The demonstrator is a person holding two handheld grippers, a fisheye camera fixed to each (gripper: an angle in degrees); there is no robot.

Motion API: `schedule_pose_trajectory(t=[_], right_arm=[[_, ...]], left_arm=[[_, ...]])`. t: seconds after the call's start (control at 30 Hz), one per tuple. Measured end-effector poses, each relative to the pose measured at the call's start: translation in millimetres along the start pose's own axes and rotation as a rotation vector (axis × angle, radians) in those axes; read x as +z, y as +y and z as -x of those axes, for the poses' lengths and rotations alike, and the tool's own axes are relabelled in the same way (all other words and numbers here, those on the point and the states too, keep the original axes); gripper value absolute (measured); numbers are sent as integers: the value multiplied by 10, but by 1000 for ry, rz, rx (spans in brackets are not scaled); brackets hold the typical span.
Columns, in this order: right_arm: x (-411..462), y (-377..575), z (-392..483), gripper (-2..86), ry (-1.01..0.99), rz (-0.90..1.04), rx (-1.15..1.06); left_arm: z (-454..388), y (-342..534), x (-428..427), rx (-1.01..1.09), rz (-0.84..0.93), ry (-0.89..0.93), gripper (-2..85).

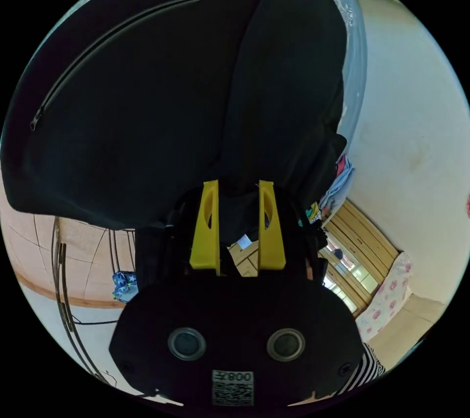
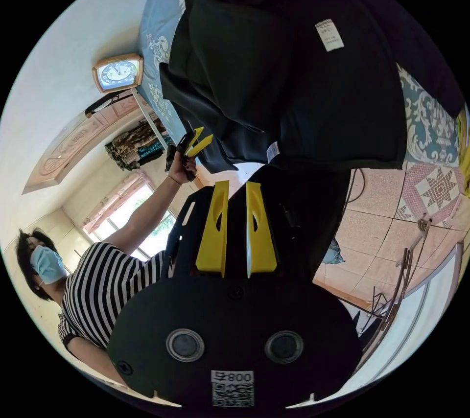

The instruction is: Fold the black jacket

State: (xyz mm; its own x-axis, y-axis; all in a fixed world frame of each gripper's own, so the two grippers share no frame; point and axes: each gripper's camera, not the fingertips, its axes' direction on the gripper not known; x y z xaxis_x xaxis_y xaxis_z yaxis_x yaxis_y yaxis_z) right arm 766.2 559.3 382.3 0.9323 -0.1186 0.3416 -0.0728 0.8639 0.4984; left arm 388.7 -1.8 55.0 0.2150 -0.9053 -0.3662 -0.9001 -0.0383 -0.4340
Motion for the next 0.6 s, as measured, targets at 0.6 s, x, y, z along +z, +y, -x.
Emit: schedule_pose_trajectory(t=[0.6], right_arm=[[-403,-696,-238,73,-77,0,-63]], left_arm=[[-514,-439,-3668,116,-907,285,79]])
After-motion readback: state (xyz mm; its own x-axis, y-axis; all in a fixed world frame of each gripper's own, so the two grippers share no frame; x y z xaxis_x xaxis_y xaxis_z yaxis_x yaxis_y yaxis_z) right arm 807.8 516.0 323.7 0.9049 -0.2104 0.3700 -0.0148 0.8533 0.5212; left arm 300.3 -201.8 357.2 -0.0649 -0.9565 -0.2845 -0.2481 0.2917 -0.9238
